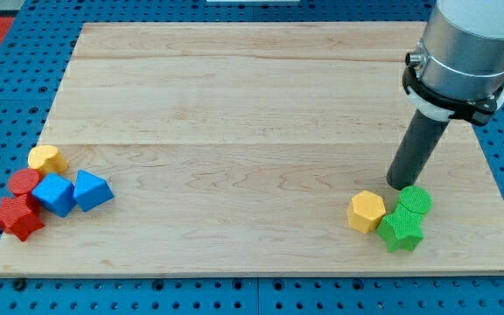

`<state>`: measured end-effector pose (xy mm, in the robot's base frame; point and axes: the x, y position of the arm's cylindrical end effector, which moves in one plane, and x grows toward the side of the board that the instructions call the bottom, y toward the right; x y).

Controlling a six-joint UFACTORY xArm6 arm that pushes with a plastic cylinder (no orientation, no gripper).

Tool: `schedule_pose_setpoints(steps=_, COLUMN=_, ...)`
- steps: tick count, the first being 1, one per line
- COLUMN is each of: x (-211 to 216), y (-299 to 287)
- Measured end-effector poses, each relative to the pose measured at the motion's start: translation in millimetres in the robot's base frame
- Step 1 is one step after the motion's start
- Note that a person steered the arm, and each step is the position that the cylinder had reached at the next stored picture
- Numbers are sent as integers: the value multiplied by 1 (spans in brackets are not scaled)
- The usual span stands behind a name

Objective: Move your arm to the bottom right

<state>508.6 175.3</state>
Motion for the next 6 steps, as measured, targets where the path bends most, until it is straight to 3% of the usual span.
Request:
schedule_pose_setpoints(steps=2, x=0, y=0)
schedule_pose_setpoints(steps=4, x=-27, y=-10)
schedule_pose_setpoints(steps=6, x=7, y=135)
